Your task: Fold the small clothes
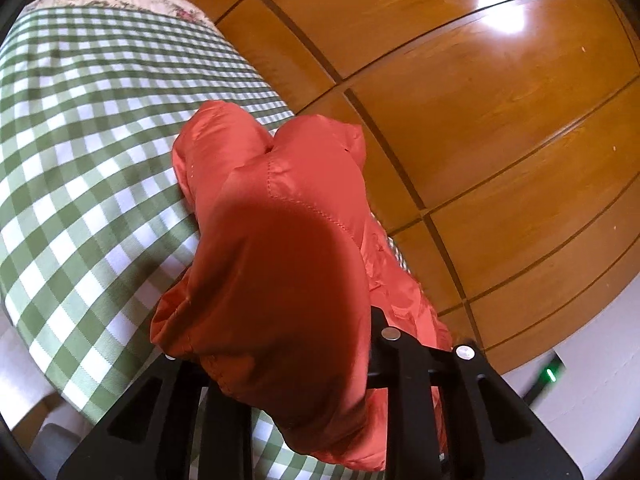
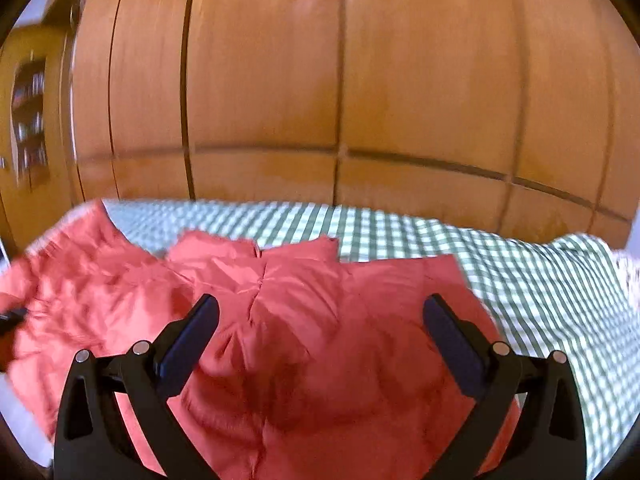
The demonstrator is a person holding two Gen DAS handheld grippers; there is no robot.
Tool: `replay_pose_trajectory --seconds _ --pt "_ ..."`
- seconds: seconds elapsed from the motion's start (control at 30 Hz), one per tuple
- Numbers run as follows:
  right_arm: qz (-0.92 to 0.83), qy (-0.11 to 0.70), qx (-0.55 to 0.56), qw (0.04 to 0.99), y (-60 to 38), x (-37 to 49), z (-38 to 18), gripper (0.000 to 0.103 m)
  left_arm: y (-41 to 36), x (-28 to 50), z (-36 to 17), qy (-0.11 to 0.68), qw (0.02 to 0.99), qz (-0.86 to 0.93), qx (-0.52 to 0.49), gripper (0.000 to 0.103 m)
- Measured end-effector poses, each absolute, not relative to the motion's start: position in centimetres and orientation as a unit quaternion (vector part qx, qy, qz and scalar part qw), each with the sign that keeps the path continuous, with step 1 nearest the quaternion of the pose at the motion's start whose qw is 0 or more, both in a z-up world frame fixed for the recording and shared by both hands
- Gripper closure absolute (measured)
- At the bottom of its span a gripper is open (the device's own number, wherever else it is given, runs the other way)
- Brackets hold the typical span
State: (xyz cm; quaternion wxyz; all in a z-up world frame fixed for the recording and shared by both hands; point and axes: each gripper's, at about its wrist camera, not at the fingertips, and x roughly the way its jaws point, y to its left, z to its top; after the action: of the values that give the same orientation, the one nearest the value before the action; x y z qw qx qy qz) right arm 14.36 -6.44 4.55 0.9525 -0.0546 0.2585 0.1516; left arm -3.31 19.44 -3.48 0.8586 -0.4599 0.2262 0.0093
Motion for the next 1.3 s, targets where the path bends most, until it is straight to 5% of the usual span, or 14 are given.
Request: replay_pose_trajectory --seconds 0.13,0.27,0.6,0.7,1.13,1.3 --pt "0.157 0.352 -0.125 0.914 -1.7 18.2 -0.8 0.002 19.0 -2.2 -1.6 0.219 0.878 0.001 -0.426 0.081" --pt "0.142 0.330 -0.159 0.920 -0.4 18.1 -2.0 0.002 16.5 -1.6 1.5 0.215 0.917 -0.019 -0.337 0.082" --pt "0.136 0.330 -0.069 0.932 -4.9 16.5 1.2 0.002 10.8 1.9 8.3 0.216 0.963 -0.049 -0.152 0.082" --pt "0.152 0.317 -0.014 0.936 -7.9 13.8 2.1 0.002 9.6 2.0 9.0 0.217 0.968 -0.049 -0.117 0.082" --pt "0.160 0.338 -0.074 0.924 -9.2 10.7 -1.3 0.002 -0.9 1.9 10.8 0.187 0.968 -0.154 0.070 0.082" --pt "0.140 0.301 0.041 0.942 -16.1 8.2 0.4 0.002 -4.3 3.0 9.9 0.191 0.955 -0.202 0.102 0.082"
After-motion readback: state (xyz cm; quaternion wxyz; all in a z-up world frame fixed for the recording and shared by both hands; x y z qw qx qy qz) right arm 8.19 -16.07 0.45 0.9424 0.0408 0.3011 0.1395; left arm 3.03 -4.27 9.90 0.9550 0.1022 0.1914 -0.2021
